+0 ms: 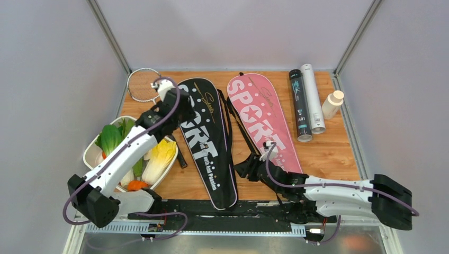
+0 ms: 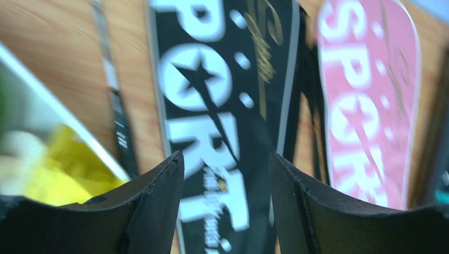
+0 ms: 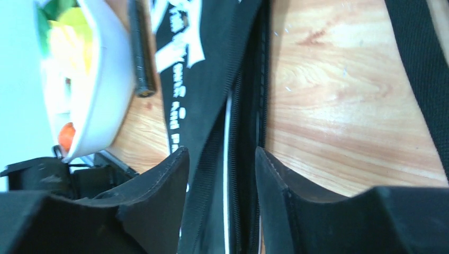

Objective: Pack up the badminton gear
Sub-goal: Pick up the racket from the center of the board.

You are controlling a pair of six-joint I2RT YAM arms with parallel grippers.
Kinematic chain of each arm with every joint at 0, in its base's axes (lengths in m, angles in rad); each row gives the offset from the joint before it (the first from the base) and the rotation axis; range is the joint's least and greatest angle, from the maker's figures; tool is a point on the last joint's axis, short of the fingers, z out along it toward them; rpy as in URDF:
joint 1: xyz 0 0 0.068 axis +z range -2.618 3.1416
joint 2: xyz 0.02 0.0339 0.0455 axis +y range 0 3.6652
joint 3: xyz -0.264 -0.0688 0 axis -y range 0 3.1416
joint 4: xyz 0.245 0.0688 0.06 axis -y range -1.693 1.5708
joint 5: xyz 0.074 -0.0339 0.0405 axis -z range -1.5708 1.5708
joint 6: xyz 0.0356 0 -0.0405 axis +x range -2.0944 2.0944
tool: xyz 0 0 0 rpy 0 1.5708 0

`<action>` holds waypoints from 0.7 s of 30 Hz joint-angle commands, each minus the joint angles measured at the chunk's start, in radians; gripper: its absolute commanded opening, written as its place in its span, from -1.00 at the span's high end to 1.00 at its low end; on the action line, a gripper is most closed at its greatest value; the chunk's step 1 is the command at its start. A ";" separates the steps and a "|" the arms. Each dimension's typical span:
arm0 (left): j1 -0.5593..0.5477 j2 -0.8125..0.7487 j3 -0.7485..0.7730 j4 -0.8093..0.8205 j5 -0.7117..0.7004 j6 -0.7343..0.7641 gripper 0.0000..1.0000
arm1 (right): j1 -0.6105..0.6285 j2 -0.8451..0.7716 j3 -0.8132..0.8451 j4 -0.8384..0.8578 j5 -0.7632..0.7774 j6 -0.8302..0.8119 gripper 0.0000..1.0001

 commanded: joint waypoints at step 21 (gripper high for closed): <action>0.551 0.616 0.204 -0.066 0.212 0.240 0.04 | 0.001 -0.464 0.063 -0.253 0.183 -0.260 -0.19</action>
